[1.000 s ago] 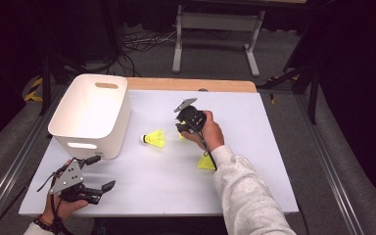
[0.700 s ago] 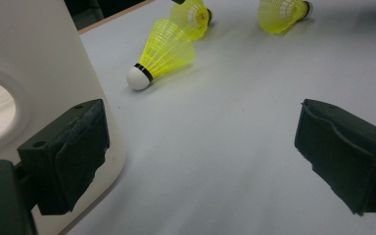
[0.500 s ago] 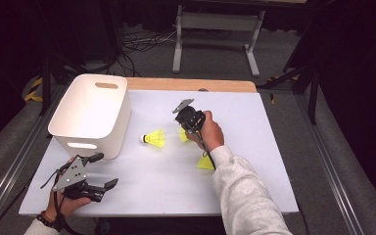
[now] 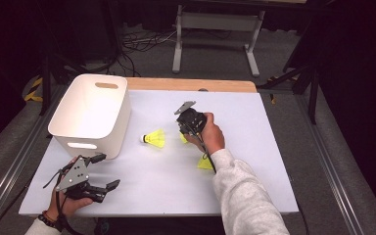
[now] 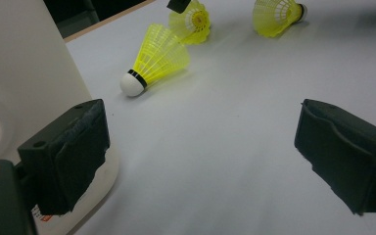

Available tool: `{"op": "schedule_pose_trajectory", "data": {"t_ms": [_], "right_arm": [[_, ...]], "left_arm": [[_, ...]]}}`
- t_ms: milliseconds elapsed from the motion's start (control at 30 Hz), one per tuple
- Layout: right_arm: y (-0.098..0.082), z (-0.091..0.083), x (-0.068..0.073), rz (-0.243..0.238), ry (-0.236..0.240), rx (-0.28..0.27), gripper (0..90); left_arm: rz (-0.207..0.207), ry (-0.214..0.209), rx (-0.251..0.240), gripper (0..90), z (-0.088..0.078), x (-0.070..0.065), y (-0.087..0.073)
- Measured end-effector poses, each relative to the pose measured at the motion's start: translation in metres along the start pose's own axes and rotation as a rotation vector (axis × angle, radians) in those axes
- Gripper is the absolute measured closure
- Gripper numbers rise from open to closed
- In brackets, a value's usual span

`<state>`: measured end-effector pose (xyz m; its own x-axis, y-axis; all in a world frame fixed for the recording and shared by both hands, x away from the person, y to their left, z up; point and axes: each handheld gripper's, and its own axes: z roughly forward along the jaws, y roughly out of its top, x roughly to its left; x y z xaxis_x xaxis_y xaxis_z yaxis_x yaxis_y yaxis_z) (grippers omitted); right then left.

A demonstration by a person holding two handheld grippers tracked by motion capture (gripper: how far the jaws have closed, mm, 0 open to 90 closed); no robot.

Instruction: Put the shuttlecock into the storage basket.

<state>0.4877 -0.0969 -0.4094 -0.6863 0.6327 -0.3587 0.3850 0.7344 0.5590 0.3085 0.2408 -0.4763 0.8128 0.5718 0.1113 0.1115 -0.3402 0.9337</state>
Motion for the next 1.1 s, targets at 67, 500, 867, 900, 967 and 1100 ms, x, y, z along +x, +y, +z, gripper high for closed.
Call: {"op": "schedule_pose_trajectory", "data": {"t_ms": [67,500,867,900,967,1100], "right_arm": [[-0.001,0.004,0.0,0.002,-0.003,0.019,57.8],[0.002,0.005,0.004,-0.045,0.002,0.035,89.2],[0.001,-0.018,0.003,0.038,0.113,-0.15,89.1],[0.0,-0.018,0.004,0.049,0.137,-0.159,88.9],[-0.004,-0.016,0.006,0.086,0.184,-0.176,88.3],[-0.013,-0.012,0.005,0.12,0.214,-0.196,83.6]], "left_arm": [[-0.002,-0.002,-0.001,7.1,0.0,0.0,0.0],[-0.003,0.0,0.003,7.1,0.0,0.0,-0.001],[-0.001,0.014,0.01,7.1,-0.002,-0.003,-0.001],[-0.001,0.015,0.011,7.2,-0.002,-0.003,-0.001],[-0.001,0.019,0.013,7.2,-0.002,-0.003,-0.001],[0.0,0.021,0.014,7.3,-0.002,-0.003,-0.001]]}}
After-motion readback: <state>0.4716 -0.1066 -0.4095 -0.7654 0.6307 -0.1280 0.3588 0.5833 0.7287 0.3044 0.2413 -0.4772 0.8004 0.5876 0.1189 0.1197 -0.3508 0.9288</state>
